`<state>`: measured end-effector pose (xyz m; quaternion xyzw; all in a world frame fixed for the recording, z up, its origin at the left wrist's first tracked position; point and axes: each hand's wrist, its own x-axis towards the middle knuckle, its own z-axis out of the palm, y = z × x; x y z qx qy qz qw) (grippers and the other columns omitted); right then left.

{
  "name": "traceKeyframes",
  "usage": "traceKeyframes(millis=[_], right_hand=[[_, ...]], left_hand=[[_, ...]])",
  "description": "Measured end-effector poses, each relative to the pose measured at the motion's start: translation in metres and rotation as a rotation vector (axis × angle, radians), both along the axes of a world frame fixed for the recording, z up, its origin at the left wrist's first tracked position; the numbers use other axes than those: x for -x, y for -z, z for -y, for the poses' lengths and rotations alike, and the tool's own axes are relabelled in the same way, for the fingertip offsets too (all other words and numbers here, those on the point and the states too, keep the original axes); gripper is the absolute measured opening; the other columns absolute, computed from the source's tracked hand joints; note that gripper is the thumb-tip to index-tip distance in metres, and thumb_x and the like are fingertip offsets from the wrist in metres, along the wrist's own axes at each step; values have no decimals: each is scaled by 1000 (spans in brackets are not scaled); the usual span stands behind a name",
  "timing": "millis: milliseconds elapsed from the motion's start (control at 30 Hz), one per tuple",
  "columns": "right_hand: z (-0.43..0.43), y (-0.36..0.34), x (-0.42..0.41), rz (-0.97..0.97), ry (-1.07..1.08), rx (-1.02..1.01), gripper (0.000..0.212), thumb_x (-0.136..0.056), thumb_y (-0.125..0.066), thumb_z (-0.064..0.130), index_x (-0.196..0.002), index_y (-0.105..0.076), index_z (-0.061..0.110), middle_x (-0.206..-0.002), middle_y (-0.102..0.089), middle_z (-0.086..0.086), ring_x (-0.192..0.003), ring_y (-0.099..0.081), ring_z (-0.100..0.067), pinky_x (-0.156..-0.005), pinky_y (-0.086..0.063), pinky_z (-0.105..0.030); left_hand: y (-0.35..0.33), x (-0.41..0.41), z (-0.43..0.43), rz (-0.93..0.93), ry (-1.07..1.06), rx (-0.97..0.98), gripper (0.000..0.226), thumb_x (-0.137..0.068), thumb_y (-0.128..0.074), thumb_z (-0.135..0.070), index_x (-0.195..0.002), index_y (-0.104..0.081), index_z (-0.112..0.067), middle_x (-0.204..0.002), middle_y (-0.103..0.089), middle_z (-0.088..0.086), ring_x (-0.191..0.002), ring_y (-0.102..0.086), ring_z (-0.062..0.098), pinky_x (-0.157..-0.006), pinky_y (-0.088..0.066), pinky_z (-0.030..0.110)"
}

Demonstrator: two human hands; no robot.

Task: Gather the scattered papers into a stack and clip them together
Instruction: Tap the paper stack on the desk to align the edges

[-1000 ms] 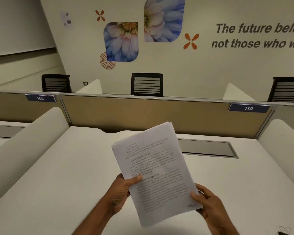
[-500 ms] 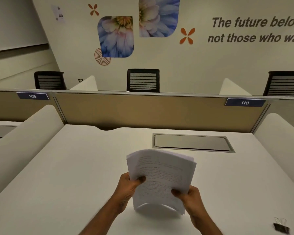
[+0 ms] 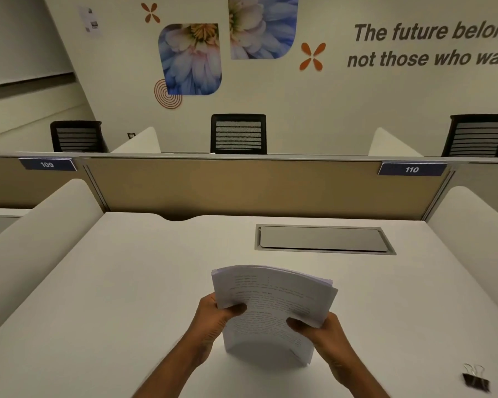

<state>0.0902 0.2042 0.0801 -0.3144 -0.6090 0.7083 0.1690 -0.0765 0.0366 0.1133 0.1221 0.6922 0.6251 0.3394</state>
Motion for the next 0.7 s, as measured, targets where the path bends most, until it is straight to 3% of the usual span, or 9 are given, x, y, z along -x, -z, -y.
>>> traceKeyframes(millis=[100,233,333,467,633,700], right_hand=[[5,-3,4,-3,-16,14,39,-77,-88,17,-113,-77,27,-107,-80,4,-103,-73,-21,-79,-61,-30],[-2,-7,3,7,-6,10,44,-69,-87,31,-113,-78,26,-108,-80,3,-107,-72,-25,-89,-61,-40],[-4,-9,5,5,-43,-29,48,-70,-84,35,-116,-76,28,-111,-79,2,-109,-71,-26,-95,-60,-47],[1,-11,11,5,-20,-85,42,-77,-80,38,-118,-73,32,-106,-79,7,-106,-71,-20,-86,-61,-38],[-6,-9,11,98,-22,-237,15,-95,-71,30,-105,-72,41,-101,-77,9,-96,-71,-16,-76,-60,-26],[-7,-1,11,116,-25,-215,17,-96,-69,26,-105,-70,41,-105,-76,8,-100,-71,-17,-79,-61,-29]], left_hand=[[0,-4,-3,7,22,5,34,-86,-75,-1,-109,-72,-25,-108,-76,4,-106,-66,26,-77,-55,32],[-2,4,-1,12,-4,-10,29,-87,-74,-2,-111,-73,-19,-104,-79,4,-103,-68,25,-71,-53,24],[-3,3,-3,3,41,-2,34,-86,-74,0,-112,-73,-21,-105,-79,3,-106,-67,25,-74,-54,26],[-5,2,-9,4,18,-7,36,-87,-71,5,-115,-71,-19,-111,-76,9,-108,-65,28,-76,-54,30],[-7,6,-8,18,9,-14,30,-86,-71,3,-109,-75,-16,-103,-79,7,-102,-69,27,-74,-54,31],[-1,5,-8,37,10,10,28,-86,-72,2,-107,-75,-16,-102,-79,6,-104,-69,28,-74,-55,31]])
